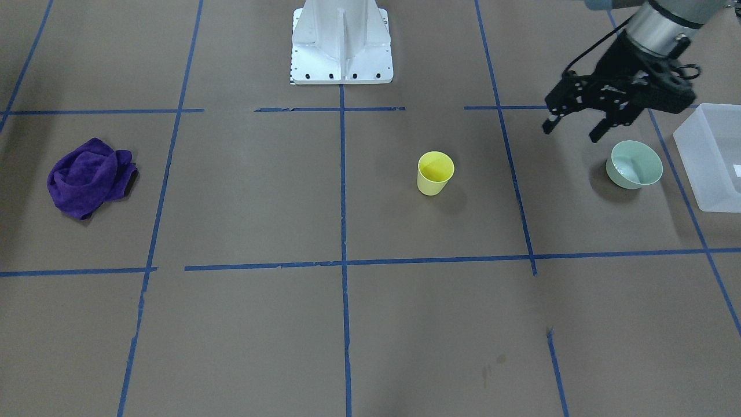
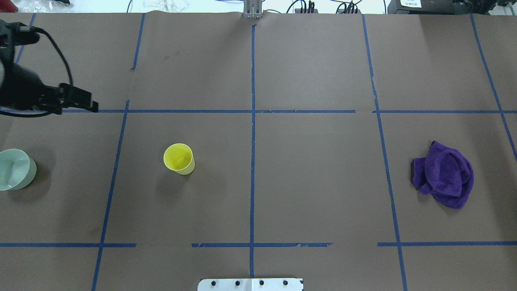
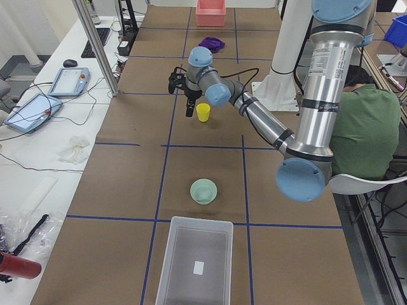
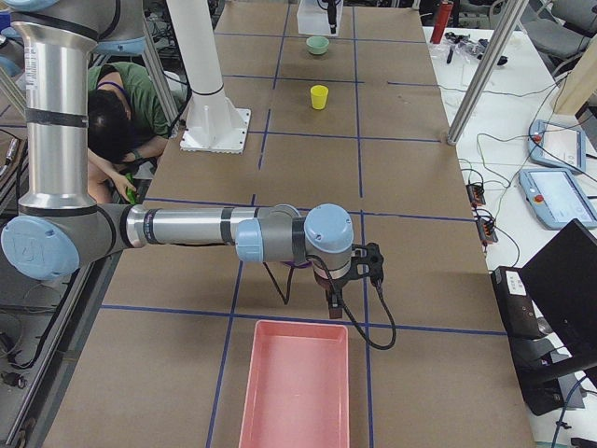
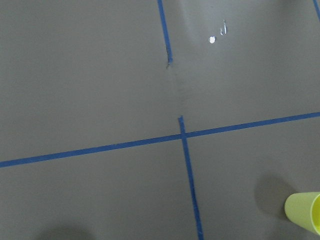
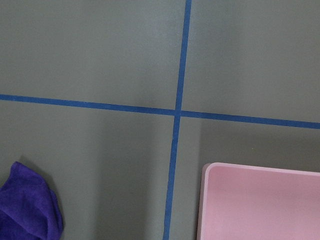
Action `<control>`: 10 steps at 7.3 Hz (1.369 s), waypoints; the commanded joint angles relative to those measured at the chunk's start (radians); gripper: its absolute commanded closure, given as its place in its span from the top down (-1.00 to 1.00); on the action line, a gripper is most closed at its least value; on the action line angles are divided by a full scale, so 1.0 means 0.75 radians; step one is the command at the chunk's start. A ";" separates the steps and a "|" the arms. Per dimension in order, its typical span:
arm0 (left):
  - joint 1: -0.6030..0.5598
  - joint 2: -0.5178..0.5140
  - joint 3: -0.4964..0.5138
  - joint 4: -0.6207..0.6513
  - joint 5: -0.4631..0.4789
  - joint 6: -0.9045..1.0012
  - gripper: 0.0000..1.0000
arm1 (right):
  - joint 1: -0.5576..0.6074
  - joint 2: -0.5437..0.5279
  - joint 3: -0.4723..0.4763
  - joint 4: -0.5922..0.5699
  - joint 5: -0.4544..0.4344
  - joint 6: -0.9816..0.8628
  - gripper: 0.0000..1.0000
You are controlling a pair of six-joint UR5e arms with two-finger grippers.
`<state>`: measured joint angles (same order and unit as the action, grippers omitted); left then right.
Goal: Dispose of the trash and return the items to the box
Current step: 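Reach the left gripper down to the yellow paper cup and grasp it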
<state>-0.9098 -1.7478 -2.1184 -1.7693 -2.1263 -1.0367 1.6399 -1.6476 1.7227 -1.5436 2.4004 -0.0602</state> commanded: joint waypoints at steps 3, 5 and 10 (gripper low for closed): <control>0.380 -0.181 0.206 0.052 0.280 -0.329 1.00 | 0.000 0.000 -0.002 -0.001 0.074 0.003 1.00; 0.395 -0.210 0.259 0.048 0.281 -0.332 1.00 | 0.000 0.000 0.000 -0.001 0.074 0.003 1.00; 0.464 -0.255 0.376 0.040 0.276 -0.330 0.41 | 0.000 0.012 0.004 -0.008 0.076 0.011 1.00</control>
<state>-0.5739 -1.9373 -1.8404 -1.7392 -1.9178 -1.2818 1.6398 -1.6411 1.7254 -1.5482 2.4574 -0.0569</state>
